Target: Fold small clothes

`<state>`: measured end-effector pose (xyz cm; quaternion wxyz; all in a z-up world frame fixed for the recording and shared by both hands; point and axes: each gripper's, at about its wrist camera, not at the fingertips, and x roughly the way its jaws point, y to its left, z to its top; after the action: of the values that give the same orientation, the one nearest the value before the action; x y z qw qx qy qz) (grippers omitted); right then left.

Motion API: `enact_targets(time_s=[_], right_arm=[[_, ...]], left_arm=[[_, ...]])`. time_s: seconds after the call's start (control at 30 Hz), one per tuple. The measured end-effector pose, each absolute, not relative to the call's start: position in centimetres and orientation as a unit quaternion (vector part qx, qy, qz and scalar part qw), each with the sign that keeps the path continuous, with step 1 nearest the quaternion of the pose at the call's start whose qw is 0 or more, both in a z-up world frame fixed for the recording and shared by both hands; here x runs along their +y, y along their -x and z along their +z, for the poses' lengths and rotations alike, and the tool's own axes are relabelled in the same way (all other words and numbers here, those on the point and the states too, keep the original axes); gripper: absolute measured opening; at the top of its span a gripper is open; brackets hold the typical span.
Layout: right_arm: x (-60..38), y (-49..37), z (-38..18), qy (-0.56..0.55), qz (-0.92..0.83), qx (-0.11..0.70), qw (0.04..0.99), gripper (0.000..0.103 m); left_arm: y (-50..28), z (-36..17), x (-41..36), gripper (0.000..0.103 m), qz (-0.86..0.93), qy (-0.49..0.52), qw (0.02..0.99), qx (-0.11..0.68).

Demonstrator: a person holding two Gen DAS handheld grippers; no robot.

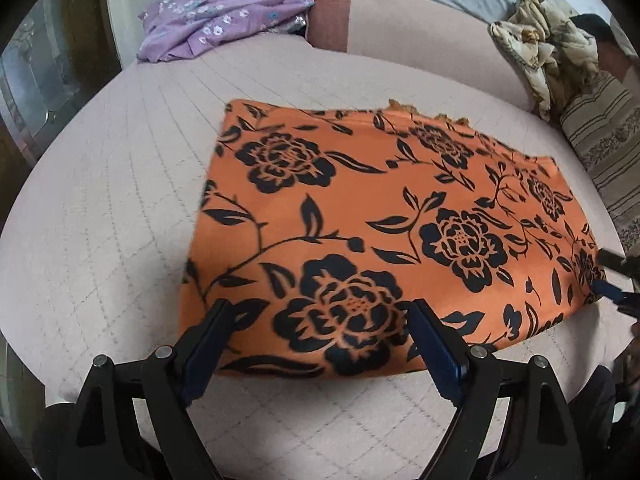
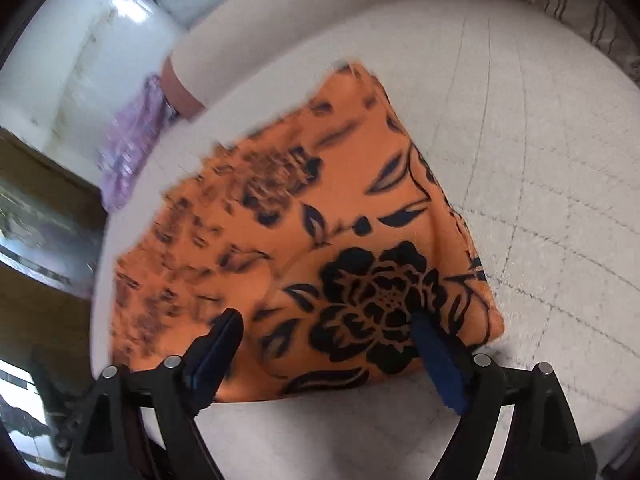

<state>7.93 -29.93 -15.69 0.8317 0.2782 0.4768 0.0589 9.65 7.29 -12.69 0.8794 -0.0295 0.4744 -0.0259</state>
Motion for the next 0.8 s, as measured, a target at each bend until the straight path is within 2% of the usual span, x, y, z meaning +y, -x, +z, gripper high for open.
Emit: enact_targets(time_s=[0.17,0.23,0.3,0.37,0.47,0.63,0.73,0.77,0.8], right_arm=[[-28.0,-7.6,-11.9,-0.226,0.085,0.423,0.873,0.090],[-27.8,-8.1,-13.3,-0.220,0.088,0.442,0.865,0.092],[-28.8,-9.1,-17.1,-0.232,0.060,0.495,0.835,0.092],[-29.1,-8.0,-16.7,-0.241,0.063,0.457,0.854,0.093],[-28.6,-8.1,-16.4,-0.216,0.064,0.472,0.852,0.093],[-29.0,-8.3,-16.9,-0.238,0.072,0.464,0.850,0.095],[-28.6,-8.4,-17.1,-0.233,0.071,0.462,0.852,0.095],[-28.8,-8.2,-17.1,-0.232,0.070,0.461,0.853,0.095],[-28.8,-8.1,-17.1,-0.232,0.070,0.460,0.854,0.095]], left_arm=[[-9.1,-11.7,8.6,0.088,-0.014,0.047,0.887,0.458],[-9.1,-11.3,9.3,0.088,-0.010,0.056,0.890,0.452],[-9.2,-11.6,10.1,0.088,-0.001,0.059,0.886,0.460],[-9.3,-12.5,11.0,0.088,0.010,0.062,0.876,0.479],[-9.2,-13.4,11.8,0.081,0.007,0.071,0.866,0.495],[-8.0,-12.3,12.9,0.081,0.007,0.097,0.879,0.467],[-8.3,-13.0,13.1,0.082,0.005,0.105,0.871,0.479],[-8.7,-13.9,13.1,0.076,-0.005,0.110,0.860,0.498],[-9.0,-14.7,13.0,0.058,-0.009,0.111,0.851,0.514]])
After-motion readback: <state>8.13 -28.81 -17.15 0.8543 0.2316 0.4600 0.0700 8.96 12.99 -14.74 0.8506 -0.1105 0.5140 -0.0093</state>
